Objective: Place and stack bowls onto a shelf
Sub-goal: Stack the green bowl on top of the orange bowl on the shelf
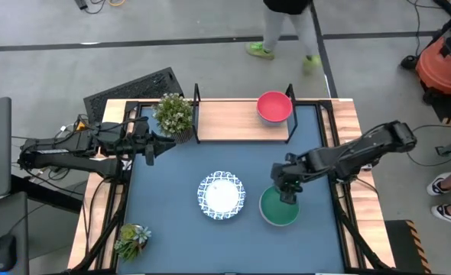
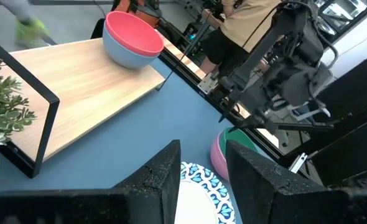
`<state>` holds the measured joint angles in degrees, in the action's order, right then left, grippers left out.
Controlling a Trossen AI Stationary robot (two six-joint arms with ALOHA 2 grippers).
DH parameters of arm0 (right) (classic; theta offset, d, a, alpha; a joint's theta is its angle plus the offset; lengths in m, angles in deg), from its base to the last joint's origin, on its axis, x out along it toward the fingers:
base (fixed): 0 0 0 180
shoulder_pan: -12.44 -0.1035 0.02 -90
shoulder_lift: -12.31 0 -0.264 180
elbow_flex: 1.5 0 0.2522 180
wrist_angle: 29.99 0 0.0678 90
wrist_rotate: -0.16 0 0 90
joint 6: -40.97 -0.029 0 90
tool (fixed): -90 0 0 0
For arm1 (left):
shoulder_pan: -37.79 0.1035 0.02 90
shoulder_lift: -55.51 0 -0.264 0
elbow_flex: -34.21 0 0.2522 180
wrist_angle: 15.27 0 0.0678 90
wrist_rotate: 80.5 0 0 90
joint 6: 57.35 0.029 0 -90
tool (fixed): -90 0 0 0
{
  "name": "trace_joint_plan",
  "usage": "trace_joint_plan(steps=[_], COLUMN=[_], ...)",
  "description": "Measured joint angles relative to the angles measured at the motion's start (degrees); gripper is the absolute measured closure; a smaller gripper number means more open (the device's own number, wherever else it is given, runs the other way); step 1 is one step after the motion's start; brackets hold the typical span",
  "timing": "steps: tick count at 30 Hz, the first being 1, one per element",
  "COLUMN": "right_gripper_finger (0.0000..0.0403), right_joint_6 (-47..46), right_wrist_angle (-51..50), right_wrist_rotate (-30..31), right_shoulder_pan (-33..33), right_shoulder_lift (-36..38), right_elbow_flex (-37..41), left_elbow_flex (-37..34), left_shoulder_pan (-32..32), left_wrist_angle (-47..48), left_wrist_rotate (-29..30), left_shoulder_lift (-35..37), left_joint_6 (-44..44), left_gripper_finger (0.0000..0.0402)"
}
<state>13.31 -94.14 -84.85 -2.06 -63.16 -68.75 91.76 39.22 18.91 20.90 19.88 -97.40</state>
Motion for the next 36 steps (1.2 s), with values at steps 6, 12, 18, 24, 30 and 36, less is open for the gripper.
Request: trace_joint_plan(steps=[6,12,18,24,30,36], right_gripper_finger=[0.0225,0.0265,0.0374,0.0375,0.0375,0.0375], right_joint_6=[1.24,1.35,1.15,1.16,2.28,10.55], right_wrist_angle=[0.05,0.04,0.09,-0.20,-2.30,-12.78], right_wrist_rotate=[-0.18,-0.56,-0.73,-0.65,-5.43,-6.18], right_shoulder_pan=[0.00,-0.09,-0.18,0.18,2.07,8.45], right_shoulder_lift=[-2.93,-4.49,-3.40,-1.55,0.53,1.72], right_elbow_flex=[0.02,0.02,-0.01,-1.67,-4.35,-14.51], left_elbow_flex=[0.00,0.00,0.00,0.00,0.00,0.00], left_shoulder_pan=[0.00,0.00,0.00,-0.01,0.00,0.00], left_wrist_angle=[0.42,1.13,1.17,1.22,1.24,1.25], left_wrist_rotate=[0.00,0.00,0.00,0.00,0.00,-0.02], left_shoulder_lift=[0.00,0.00,0.00,0.00,0.00,0.00], left_joint_6=[-0.08,-0.21,-0.18,-0.10,-0.07,-0.07], left_gripper_finger=[0.0289,0.0289,0.0289,0.0289,0.0289,0.0289])
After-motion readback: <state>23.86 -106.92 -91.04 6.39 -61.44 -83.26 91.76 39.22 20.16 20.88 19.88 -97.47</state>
